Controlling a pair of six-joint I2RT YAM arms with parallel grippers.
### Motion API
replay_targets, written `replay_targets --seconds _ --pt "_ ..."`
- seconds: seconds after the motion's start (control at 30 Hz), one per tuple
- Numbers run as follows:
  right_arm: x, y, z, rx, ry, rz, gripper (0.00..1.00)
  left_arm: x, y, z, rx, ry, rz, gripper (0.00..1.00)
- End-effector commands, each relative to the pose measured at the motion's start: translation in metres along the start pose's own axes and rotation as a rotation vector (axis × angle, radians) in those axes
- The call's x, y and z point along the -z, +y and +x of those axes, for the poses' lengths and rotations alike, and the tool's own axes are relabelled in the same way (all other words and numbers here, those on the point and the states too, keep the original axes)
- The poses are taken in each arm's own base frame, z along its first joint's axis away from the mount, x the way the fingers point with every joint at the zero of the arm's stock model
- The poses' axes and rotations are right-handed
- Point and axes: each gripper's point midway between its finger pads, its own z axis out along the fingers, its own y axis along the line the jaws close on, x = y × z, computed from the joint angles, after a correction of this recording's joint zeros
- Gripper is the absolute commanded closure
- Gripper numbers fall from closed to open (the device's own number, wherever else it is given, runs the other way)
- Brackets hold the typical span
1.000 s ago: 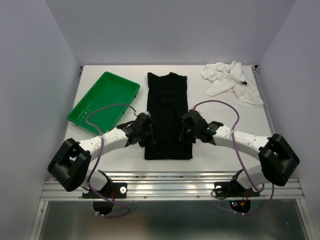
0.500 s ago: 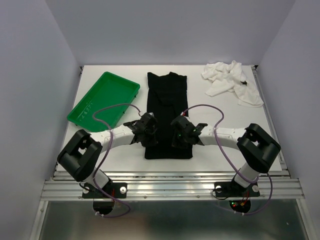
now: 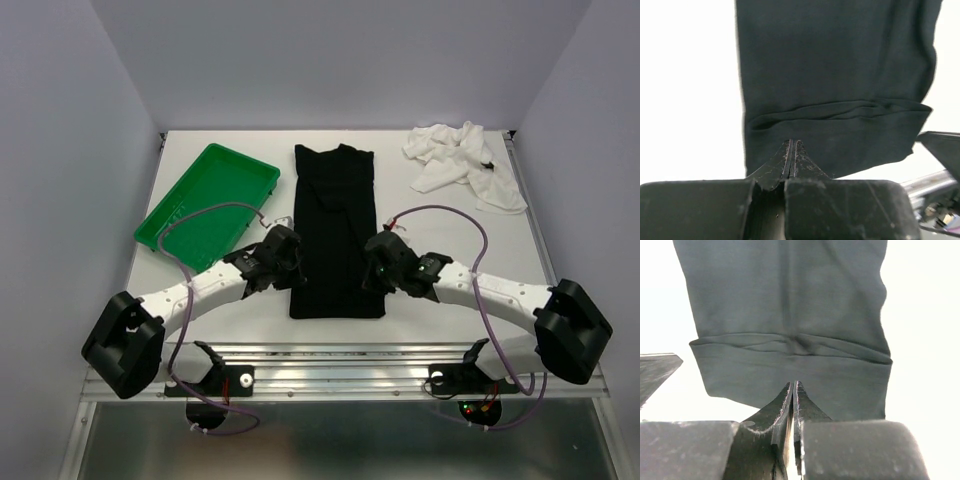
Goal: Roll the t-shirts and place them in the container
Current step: Roll the T-shirt to the center of the board.
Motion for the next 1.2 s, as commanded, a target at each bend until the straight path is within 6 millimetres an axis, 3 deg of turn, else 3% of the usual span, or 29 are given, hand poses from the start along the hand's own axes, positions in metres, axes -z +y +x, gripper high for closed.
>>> replay_targets --seconds 0.0,0.17,0.37,0.5,0.57,0.67,0.73,0.77,0.83,0.97,1.17 --pt "-0.009 -0.044 0.009 -0.001 -0.004 0.138 0.92 -0.011 0.032 0.009 0.032 -0.005 -0.104 1.0" --pt "-0.025 -0.07 0.015 0.015 0.011 0.237 0.92 -0.031 0.053 0.028 0.053 0.047 -0.174 1.0" --pt "-0.031 -0.071 0.02 0.049 0.044 0.246 0.91 -0.039 0.054 0.031 0.056 0.063 -0.183 1.0" --pt "-0.007 -0.06 0.002 0.012 -0.036 0.183 0.86 -0.019 0.042 0.009 0.069 -0.017 -0.148 1.0" --pt "0.011 -0.057 -0.007 -0.02 -0.082 0.15 0.74 -0.003 0.037 -0.001 0.088 -0.06 -0.12 1.0" --pt "0.028 -0.059 -0.008 -0.049 -0.102 0.126 0.63 0.012 0.036 -0.001 0.112 -0.073 -0.099 0.99" --pt "0.034 -0.062 -0.003 -0.073 -0.092 0.105 0.52 0.015 0.04 0.009 0.124 -0.044 -0.1 0.84" --pt "0.034 -0.063 0.001 -0.091 -0.083 0.101 0.41 0.018 0.039 0.011 0.139 -0.04 -0.089 0.67" --pt "0.033 -0.067 0.008 -0.106 -0.064 0.1 0.35 0.018 0.041 0.022 0.165 -0.008 -0.078 0.49" --pt "0.028 -0.081 0.026 -0.142 -0.022 0.119 0.31 0.014 0.054 0.05 0.252 0.042 -0.07 0.45" --pt "0.023 -0.081 0.037 -0.195 -0.003 0.076 0.34 0.009 0.055 0.073 0.32 0.1 -0.019 0.45"
